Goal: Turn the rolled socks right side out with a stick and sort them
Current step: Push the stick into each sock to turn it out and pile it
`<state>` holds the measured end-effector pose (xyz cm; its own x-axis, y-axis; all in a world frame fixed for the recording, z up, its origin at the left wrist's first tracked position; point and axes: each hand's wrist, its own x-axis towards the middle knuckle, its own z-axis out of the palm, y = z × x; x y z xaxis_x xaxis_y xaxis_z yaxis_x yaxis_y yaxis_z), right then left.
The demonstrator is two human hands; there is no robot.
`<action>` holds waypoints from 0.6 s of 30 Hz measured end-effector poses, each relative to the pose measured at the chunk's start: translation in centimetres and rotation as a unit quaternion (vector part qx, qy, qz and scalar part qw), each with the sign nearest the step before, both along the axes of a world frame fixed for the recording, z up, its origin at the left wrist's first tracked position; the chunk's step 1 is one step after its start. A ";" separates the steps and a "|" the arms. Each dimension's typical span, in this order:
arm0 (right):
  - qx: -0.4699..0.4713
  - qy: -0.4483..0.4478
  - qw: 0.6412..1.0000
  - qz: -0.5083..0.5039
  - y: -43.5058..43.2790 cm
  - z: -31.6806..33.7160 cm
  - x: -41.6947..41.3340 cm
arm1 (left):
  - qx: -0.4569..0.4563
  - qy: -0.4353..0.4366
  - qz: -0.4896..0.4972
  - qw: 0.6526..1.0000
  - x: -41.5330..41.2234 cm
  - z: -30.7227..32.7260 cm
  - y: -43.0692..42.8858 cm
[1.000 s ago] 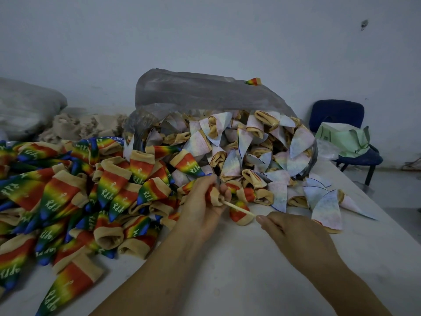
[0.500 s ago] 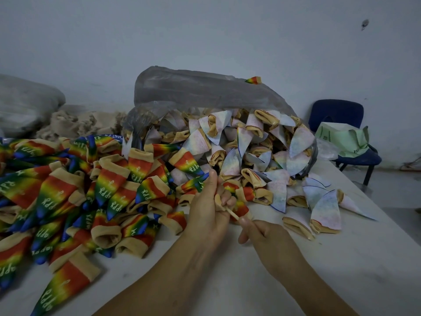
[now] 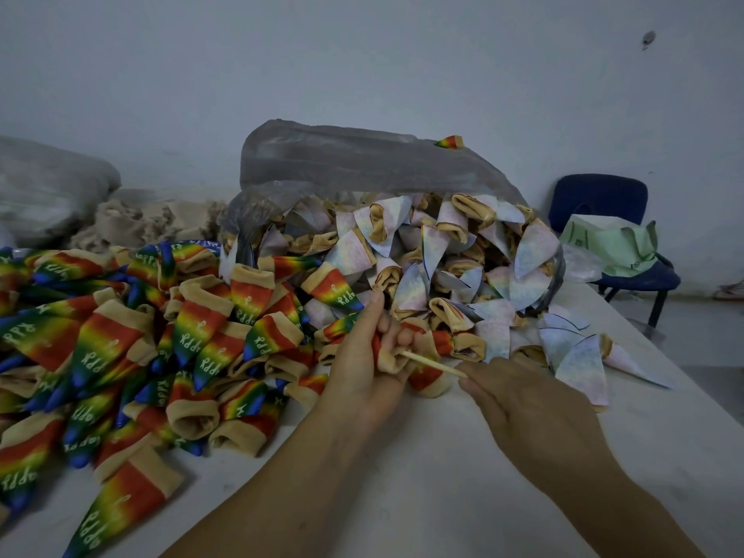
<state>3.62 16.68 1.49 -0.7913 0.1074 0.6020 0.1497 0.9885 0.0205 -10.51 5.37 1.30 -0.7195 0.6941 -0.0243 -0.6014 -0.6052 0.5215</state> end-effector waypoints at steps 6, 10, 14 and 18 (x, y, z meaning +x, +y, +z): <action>-0.132 -0.069 0.989 0.004 -1.8 0.5 -0.2 | 0.054 0.037 -0.034 0.997 0.5 0.4 -0.6; -0.541 -0.072 0.838 -0.015 -4.8 -1.7 -1.6 | -0.056 0.115 0.090 0.988 1.0 0.3 0.6; -0.451 -0.120 0.884 -0.035 -3.0 -1.8 -1.3 | -0.132 0.094 0.133 0.978 1.0 -1.0 1.0; -0.248 -0.098 0.960 -0.087 -2.0 -1.2 -0.9 | -0.128 0.064 0.140 0.980 0.3 -0.7 0.9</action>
